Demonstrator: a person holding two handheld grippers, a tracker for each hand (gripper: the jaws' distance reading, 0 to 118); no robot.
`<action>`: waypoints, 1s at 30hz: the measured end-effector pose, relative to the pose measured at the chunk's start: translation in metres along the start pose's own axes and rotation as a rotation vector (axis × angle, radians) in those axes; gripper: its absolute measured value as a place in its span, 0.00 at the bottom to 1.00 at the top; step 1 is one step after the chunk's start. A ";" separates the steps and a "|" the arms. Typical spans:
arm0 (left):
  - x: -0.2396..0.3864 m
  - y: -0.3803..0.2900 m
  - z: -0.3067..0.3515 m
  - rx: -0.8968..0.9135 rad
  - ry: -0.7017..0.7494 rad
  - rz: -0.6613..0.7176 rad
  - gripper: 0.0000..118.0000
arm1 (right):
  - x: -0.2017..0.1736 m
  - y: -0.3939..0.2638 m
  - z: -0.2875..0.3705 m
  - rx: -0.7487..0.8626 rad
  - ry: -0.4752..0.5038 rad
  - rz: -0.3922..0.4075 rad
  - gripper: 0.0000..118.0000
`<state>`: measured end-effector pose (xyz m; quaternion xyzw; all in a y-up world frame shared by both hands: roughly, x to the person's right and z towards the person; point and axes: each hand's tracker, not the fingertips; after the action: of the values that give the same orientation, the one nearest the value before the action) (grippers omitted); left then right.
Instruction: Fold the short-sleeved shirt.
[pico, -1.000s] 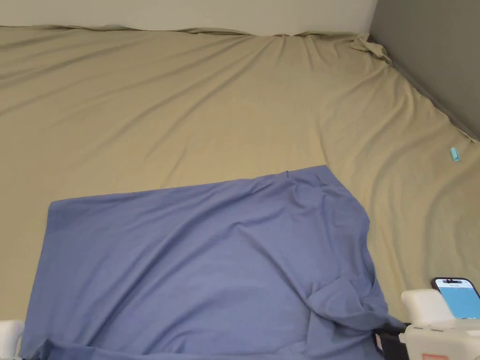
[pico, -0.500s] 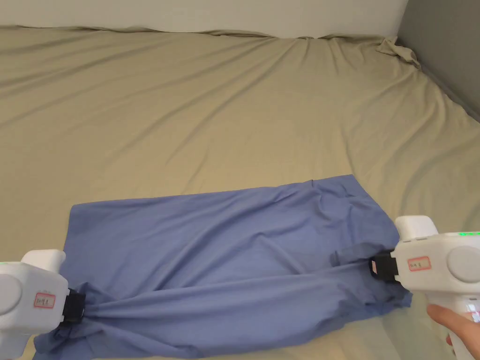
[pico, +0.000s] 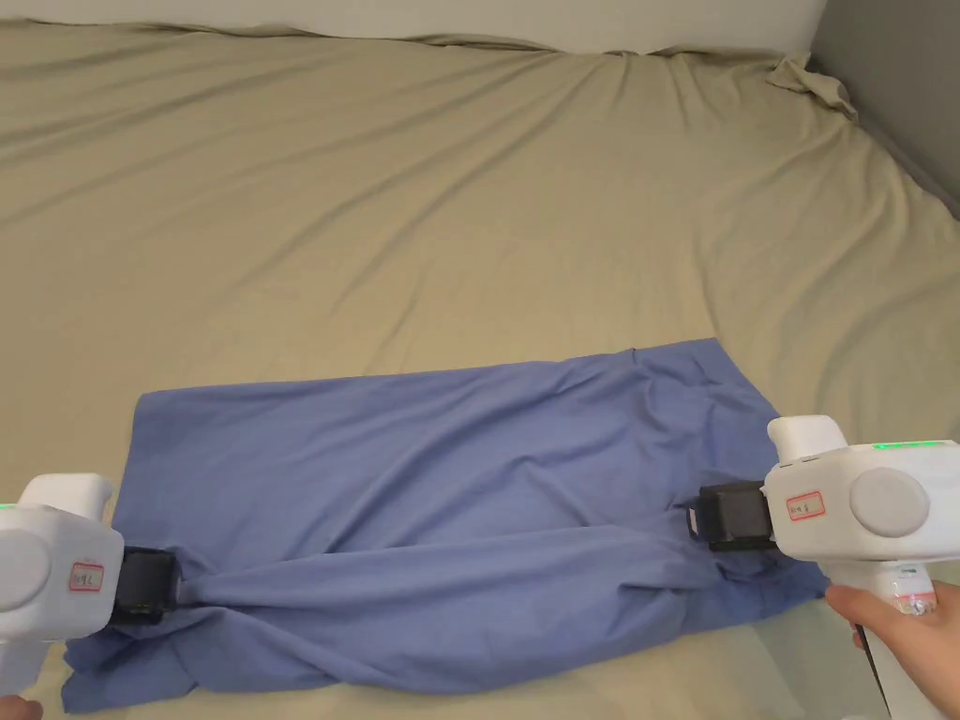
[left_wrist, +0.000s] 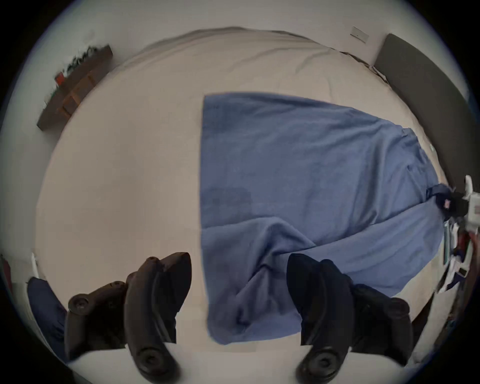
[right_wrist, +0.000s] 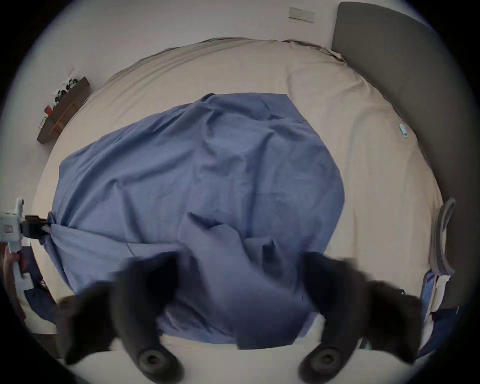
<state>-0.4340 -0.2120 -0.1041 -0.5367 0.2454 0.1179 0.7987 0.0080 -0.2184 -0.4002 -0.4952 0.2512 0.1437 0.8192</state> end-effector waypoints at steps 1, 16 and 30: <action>0.001 -0.003 0.009 0.027 0.010 -0.004 0.74 | 0.000 -0.003 0.008 0.005 0.001 -0.013 0.95; 0.020 -0.088 0.084 0.165 -0.096 0.009 0.00 | -0.022 -0.086 0.087 0.116 0.049 -0.041 0.02; -0.008 -0.072 -0.016 -0.013 -0.088 0.080 0.71 | -0.030 -0.081 0.078 0.095 0.065 -0.032 0.02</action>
<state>-0.4128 -0.2549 -0.0470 -0.5258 0.2307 0.1748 0.7998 0.0430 -0.1865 -0.2938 -0.4643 0.2762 0.1025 0.8353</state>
